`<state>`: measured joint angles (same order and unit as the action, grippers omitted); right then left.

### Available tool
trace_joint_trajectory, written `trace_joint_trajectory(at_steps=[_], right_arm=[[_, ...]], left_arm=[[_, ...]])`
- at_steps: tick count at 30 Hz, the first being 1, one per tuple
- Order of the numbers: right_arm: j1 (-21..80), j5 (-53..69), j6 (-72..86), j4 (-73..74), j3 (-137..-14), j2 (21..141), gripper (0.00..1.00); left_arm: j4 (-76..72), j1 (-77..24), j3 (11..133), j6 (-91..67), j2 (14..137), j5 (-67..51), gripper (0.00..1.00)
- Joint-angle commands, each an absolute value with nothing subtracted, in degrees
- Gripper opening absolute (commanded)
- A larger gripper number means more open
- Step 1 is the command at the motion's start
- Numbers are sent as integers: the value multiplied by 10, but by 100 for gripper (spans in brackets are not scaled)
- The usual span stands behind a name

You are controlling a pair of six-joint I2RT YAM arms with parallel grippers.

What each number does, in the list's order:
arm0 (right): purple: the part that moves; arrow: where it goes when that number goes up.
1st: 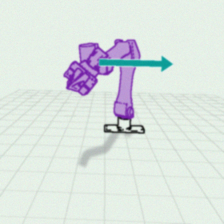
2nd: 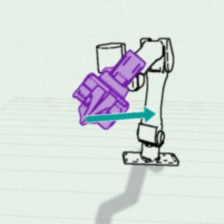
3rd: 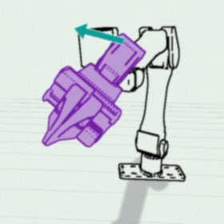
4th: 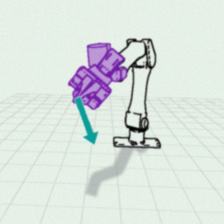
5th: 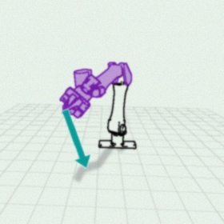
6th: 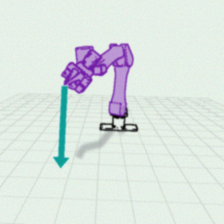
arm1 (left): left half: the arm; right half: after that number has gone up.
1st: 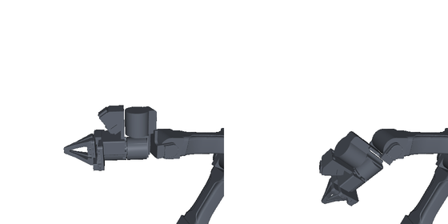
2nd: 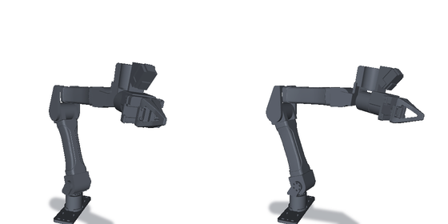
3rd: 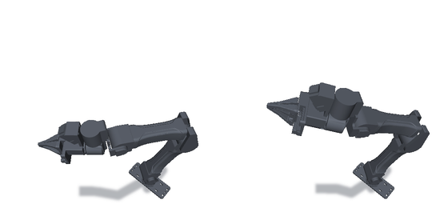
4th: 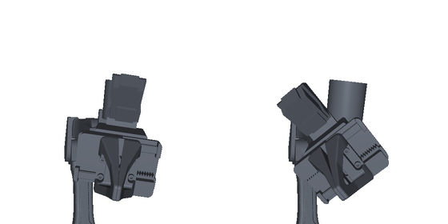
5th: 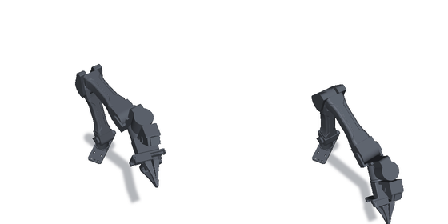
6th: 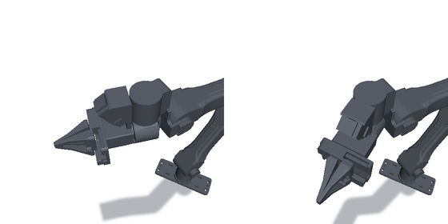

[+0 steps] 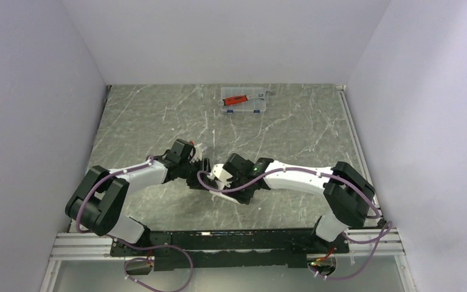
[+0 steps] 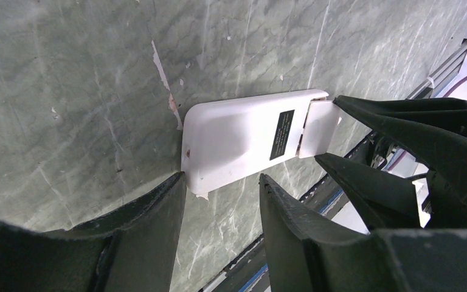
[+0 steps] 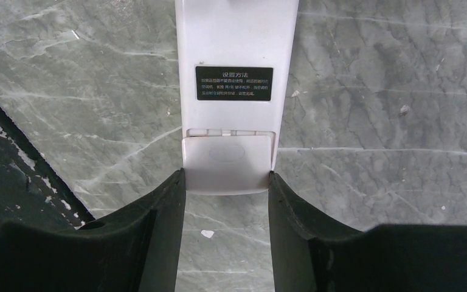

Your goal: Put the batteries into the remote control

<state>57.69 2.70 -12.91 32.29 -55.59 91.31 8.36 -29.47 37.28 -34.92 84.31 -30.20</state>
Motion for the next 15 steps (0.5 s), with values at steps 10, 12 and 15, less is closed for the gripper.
trace_joint_trajectory(at_steps=[10, 12, 15], right_arm=[[555, 40, -128, 312, -591, 919, 21], [555, 38, -129, 313, -591, 921, 21], [555, 40, -131, 314, -589, 924, 21]], left_arm=[[62, -295, 377, -340, 847, -327, 53], [61, -294, 377, -341, 847, -327, 53], [61, -295, 377, -340, 848, -326, 53]])
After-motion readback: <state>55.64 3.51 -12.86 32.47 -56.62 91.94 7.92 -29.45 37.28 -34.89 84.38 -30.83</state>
